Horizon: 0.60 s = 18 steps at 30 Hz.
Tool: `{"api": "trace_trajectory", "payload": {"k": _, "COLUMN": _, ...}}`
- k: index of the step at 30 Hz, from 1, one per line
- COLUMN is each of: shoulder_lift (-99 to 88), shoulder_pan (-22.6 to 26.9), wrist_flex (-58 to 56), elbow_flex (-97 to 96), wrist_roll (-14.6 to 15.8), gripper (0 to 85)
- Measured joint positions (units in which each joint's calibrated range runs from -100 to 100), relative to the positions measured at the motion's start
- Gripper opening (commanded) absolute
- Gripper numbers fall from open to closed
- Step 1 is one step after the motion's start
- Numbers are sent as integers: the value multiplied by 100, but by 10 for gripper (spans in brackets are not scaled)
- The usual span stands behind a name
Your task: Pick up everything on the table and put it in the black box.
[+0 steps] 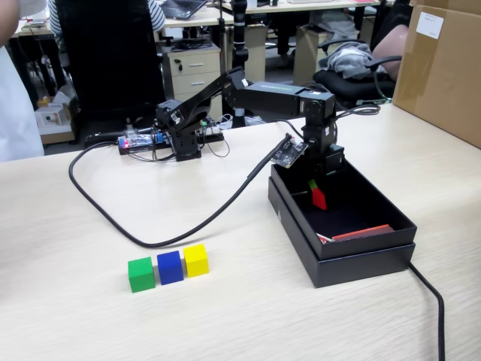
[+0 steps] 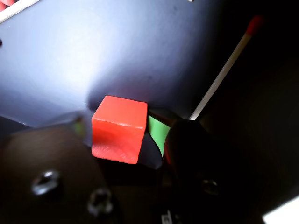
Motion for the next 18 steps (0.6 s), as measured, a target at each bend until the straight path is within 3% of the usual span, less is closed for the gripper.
{"api": "trace_trajectory", "payload": {"k": 3, "shoulder_lift": -518, "shoulder_pan": -49, "wrist_flex": 0, "elbow_flex": -210, "wrist_roll": 0, "gripper": 394}}
{"api": "trace_trajectory", "payload": {"k": 7, "shoulder_lift": -2861, "shoulder_pan": -322, "wrist_flex": 0, "elbow_flex": -940, "wrist_roll": -112, "gripper": 440}}
{"api": "trace_trajectory", "payload": {"k": 12, "shoulder_lift": -5243, "shoulder_pan": -1138, "wrist_flex": -8, "elbow_flex": -2072, "wrist_roll": -772, "gripper": 468}}
{"api": "trace_trajectory", "payload": {"k": 18, "shoulder_lift": -5256, "shoulder_pan": -2237, "wrist_flex": -8, "elbow_flex": -2173, "wrist_roll": -1509, "gripper": 484}}
